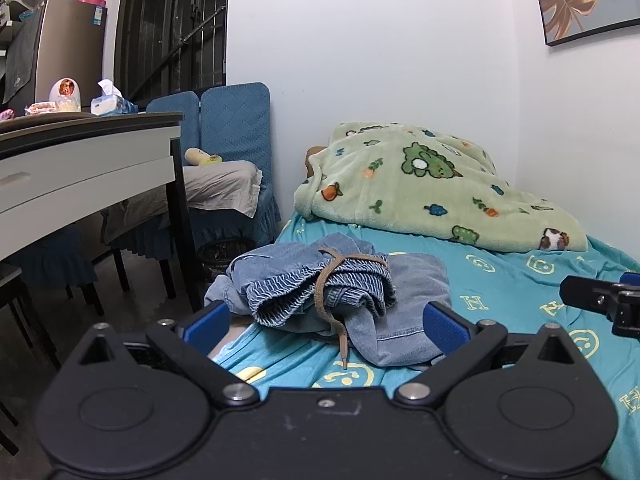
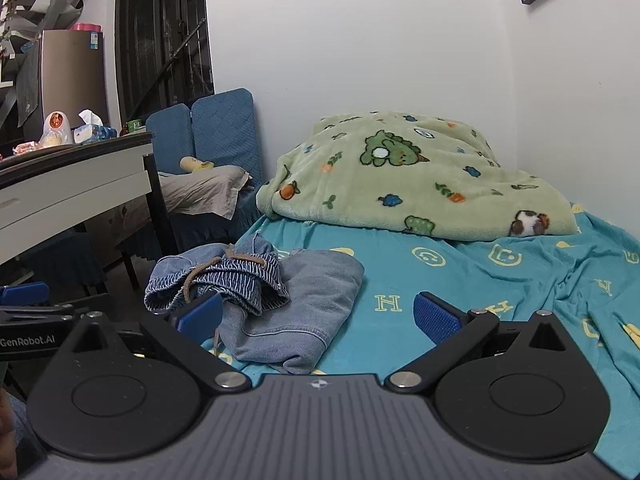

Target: Fold clothes

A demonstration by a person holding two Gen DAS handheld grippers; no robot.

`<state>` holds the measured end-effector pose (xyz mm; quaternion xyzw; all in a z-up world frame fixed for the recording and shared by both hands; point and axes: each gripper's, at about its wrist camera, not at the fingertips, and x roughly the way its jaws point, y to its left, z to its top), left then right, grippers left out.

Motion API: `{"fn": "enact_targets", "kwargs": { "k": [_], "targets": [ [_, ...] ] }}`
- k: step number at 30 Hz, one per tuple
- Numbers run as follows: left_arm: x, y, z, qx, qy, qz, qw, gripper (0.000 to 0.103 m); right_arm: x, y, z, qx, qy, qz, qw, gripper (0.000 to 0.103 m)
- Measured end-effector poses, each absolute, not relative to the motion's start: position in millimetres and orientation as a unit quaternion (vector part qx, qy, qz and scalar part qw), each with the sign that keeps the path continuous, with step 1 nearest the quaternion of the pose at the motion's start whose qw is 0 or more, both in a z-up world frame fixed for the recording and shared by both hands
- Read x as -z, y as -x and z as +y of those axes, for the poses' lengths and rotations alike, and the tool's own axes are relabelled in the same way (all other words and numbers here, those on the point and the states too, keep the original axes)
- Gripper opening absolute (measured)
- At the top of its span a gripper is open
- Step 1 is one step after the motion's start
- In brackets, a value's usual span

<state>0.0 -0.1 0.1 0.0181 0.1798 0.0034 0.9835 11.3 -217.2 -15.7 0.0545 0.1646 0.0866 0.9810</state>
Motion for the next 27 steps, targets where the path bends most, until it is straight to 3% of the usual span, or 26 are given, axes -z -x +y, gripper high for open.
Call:
{"fn": "enact_targets", "kwargs": {
  "k": [27],
  "targets": [
    [5.1, -3.6, -2.4, -0.004, -0.017, 0.195, 0.981, 0.103, 18.1, -17.8, -222.1, -0.087, -0.069, 0.167, 0.98, 0.103]
  ]
}}
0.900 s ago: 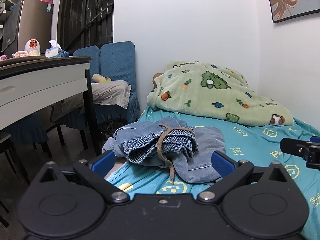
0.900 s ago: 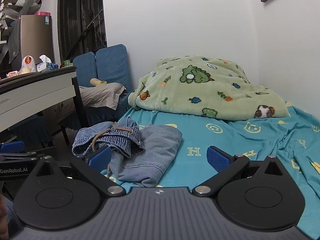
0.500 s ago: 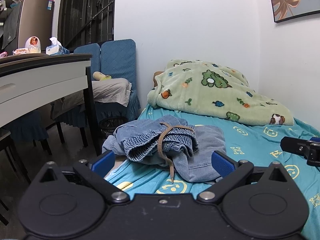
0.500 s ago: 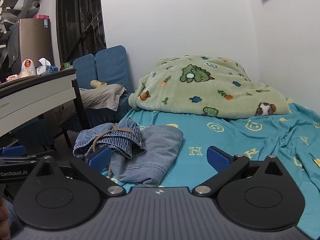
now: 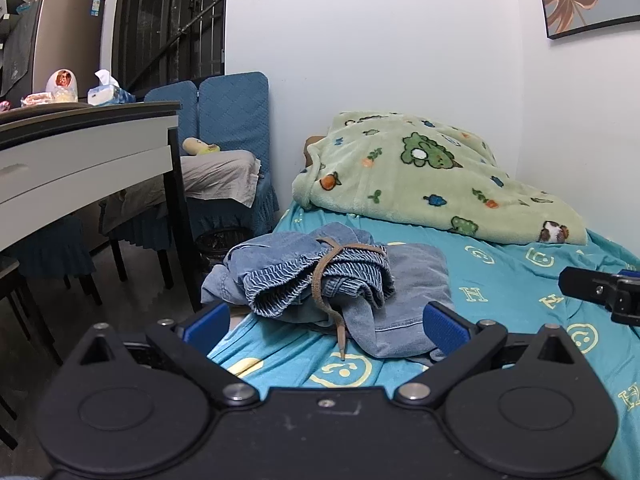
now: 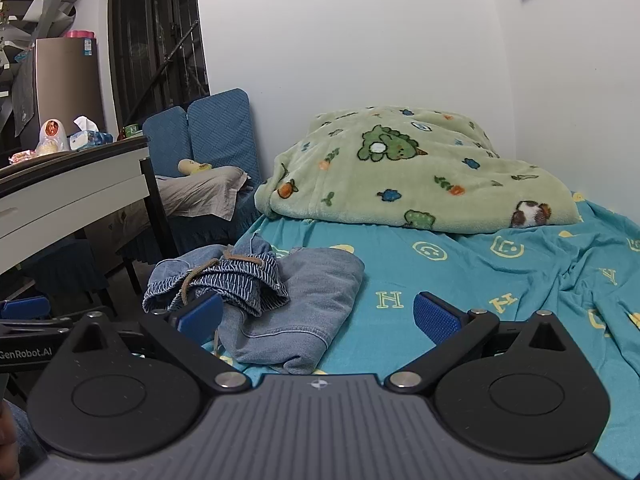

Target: Fold clothes

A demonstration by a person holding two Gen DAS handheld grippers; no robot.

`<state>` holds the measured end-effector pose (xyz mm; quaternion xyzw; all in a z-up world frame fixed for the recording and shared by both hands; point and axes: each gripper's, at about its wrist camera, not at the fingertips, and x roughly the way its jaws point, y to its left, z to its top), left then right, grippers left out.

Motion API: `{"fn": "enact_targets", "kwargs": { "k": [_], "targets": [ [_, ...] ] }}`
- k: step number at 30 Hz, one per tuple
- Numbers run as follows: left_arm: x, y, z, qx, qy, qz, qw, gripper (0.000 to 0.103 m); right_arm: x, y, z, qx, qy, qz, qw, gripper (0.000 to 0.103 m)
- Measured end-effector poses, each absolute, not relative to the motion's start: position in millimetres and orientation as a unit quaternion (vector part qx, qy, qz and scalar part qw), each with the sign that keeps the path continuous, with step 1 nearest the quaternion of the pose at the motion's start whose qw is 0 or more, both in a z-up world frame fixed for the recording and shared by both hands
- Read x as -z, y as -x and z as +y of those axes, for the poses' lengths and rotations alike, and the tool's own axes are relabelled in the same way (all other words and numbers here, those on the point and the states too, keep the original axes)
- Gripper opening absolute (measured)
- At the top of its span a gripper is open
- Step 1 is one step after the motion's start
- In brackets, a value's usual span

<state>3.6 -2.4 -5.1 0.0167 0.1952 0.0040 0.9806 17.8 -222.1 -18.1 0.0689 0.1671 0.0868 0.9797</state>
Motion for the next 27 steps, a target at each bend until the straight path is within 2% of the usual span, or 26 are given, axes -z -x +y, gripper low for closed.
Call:
{"fn": "enact_targets", "kwargs": {
  "k": [27],
  "targets": [
    [4, -15, 4, -0.01, -0.004, 0.223, 0.975, 0.103, 24, -25, -229, -0.078, -0.088, 0.178, 0.977, 0.103]
  ]
}}
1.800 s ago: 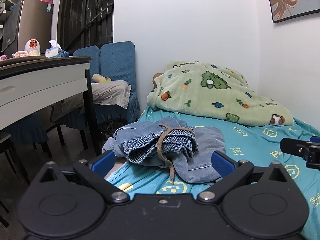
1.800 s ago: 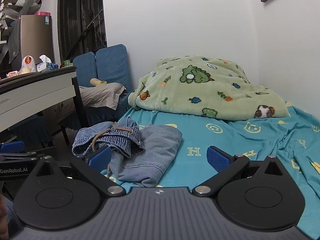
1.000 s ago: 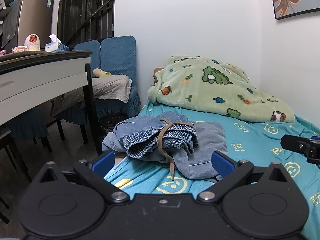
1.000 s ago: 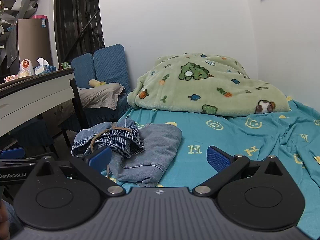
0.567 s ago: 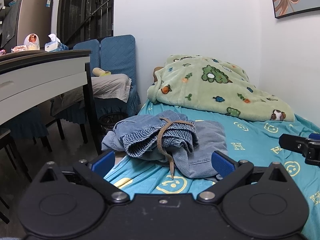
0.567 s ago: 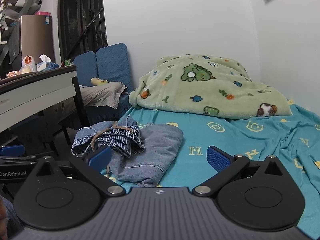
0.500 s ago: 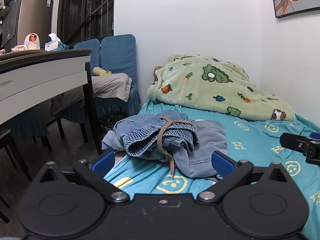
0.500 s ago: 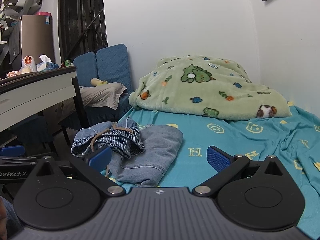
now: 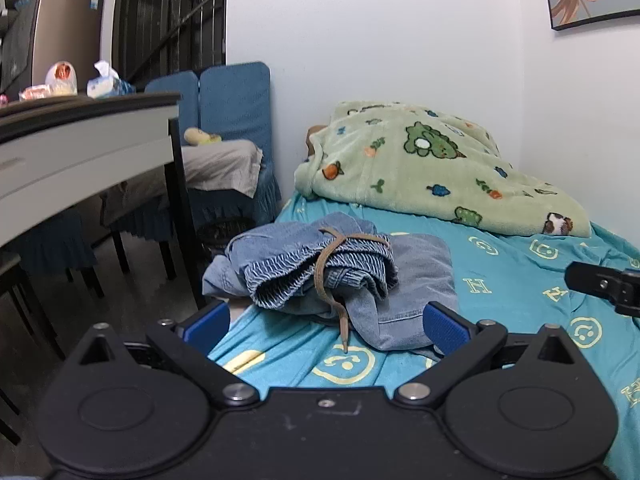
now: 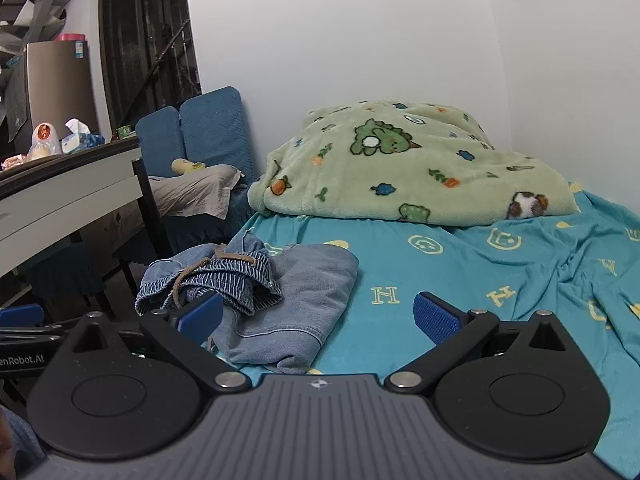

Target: Fold clothes

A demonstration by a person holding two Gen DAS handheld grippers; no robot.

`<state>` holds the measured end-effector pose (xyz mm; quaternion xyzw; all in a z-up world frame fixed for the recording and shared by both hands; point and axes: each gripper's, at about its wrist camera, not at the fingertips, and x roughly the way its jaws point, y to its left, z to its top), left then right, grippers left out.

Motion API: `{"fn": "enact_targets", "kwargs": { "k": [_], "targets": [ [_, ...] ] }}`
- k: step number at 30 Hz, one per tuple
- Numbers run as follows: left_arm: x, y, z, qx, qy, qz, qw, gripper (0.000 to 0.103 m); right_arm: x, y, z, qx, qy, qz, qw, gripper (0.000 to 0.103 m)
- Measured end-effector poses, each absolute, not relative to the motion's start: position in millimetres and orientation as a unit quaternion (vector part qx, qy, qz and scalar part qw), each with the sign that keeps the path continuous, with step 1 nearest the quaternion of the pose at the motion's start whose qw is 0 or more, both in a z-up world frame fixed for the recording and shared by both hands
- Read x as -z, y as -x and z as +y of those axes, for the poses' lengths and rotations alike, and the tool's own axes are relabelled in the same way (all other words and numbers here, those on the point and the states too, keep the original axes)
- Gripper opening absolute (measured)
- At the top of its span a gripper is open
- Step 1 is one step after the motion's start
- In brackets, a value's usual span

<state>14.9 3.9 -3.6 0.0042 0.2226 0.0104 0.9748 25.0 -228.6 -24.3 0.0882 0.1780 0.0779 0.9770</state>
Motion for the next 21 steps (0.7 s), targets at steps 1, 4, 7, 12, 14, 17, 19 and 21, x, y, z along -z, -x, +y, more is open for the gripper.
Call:
{"fn": "enact_targets", "kwargs": {
  "k": [1, 4, 7, 12, 14, 17, 19, 21],
  "targets": [
    [2, -18, 7, -0.012, 0.003, 0.228, 0.974, 0.103, 25, -25, -230, -0.076, -0.091, 0.18, 0.976, 0.103],
    [-3, -31, 14, -0.011, 0.022, 0.238, 0.971, 0.103, 26, -25, -233, -0.078, -0.103, 0.182, 0.975, 0.103],
    [-8, -53, 15, -0.023, 0.01, 0.242, 0.97, 0.103, 29, -28, -234, -0.075, -0.106, 0.19, 0.973, 0.103],
    [-1, -99, 19, -0.042, -0.022, 0.265, 0.963, 0.103, 35, -33, -233, -0.082, -0.109, 0.201, 0.97, 0.103],
    [9, -118, 24, -0.056, -0.033, 0.28, 0.958, 0.102, 37, -35, -234, -0.086, -0.113, 0.205, 0.968, 0.103],
    [29, -145, 36, -0.078, -0.04, 0.309, 0.947, 0.091, 42, -38, -233, -0.092, -0.115, 0.216, 0.965, 0.103],
    [41, -159, 48, -0.101, -0.039, 0.325, 0.939, 0.091, 45, -41, -234, -0.097, -0.121, 0.224, 0.962, 0.103],
    [52, -170, 56, -0.117, -0.035, 0.332, 0.935, 0.088, 47, -45, -234, -0.097, -0.125, 0.227, 0.961, 0.103]
  ]
}}
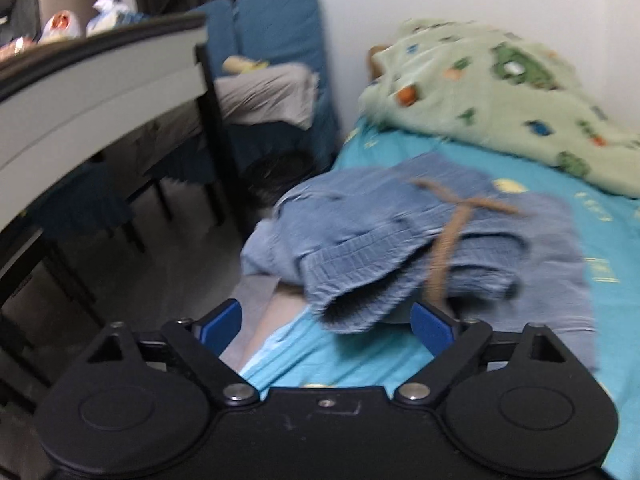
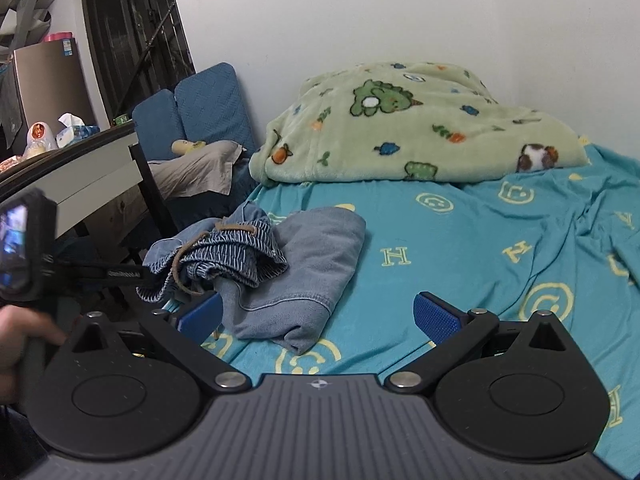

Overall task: Fold clothes
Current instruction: 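Grasp the striped denim waistband with the left gripper and lift it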

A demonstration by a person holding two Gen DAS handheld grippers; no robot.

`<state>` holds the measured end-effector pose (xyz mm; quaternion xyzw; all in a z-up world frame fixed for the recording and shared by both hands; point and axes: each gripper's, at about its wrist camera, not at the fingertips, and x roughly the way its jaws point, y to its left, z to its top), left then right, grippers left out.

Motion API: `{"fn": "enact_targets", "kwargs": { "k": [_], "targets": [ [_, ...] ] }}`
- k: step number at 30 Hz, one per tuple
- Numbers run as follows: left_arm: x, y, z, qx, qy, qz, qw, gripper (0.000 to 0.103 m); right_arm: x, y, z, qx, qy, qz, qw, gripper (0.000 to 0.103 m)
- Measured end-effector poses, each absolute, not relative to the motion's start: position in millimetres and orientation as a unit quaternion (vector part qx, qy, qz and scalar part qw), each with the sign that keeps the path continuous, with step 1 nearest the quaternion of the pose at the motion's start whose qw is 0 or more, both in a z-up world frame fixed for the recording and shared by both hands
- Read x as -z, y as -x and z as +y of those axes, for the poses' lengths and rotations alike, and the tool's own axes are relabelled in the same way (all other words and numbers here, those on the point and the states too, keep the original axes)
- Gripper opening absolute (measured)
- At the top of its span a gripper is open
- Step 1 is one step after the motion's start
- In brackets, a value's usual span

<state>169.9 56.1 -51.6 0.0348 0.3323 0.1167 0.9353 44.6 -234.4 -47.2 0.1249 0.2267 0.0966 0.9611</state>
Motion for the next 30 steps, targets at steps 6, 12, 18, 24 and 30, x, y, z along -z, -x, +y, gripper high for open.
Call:
{"fn": "enact_targets", "kwargs": {
  "k": [6, 12, 18, 24, 30],
  "targets": [
    [71, -192, 64, -0.135, -0.042, 0.317, 0.938, 0.072, 51, -52, -239, -0.102, -0.144, 0.23, 0.957, 0.103],
    [74, -198, 72, -0.112, -0.027, 0.293, 0.949, 0.024, 57, -58, -242, -0.101, -0.147, 0.237, 0.955, 0.103],
    [48, -175, 70, -0.101, 0.009, 0.234, 0.967, 0.009, 59, -59, -247, -0.115, -0.147, 0.225, 0.956, 0.103],
    [5, -128, 71, -0.062, 0.08, 0.172, 0.98, 0.009, 60, -58, -244, -0.122, -0.121, 0.219, 0.961, 0.103],
    [-26, -74, 83, -0.055, 0.125, 0.089, 0.987, 0.009, 63, -67, -224, -0.146, -0.07, 0.218, 0.962, 0.099]
  ]
}}
